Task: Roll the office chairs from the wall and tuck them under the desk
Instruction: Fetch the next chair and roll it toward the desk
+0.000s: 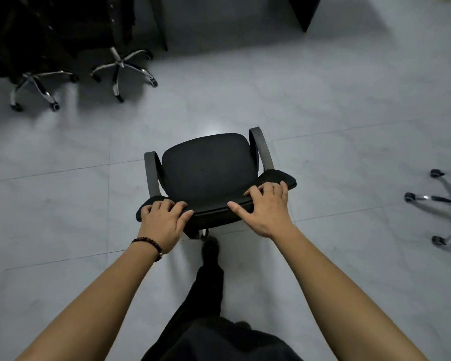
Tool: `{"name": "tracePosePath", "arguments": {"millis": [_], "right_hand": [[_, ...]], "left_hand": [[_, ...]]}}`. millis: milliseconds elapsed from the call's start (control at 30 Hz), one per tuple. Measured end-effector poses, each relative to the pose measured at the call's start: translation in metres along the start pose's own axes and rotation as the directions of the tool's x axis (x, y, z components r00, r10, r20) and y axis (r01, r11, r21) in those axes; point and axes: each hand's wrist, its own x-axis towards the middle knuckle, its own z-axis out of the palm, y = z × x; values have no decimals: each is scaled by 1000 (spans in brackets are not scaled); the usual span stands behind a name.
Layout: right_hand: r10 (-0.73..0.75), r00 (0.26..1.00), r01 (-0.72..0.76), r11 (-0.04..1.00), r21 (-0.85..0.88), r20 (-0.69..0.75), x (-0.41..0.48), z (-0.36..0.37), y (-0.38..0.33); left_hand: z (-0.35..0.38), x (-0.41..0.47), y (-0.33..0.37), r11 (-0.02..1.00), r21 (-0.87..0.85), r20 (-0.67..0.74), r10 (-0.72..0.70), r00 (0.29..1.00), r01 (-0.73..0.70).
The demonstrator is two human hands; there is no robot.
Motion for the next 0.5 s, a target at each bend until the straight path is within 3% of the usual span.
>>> {"name": "tracePosePath", "arguments": {"millis": [500], "right_hand": [[16, 1000, -16, 998, -63, 1, 289, -63, -73]], "left_hand": [[-113, 292, -108, 998, 34, -41, 54, 998, -53]]}}
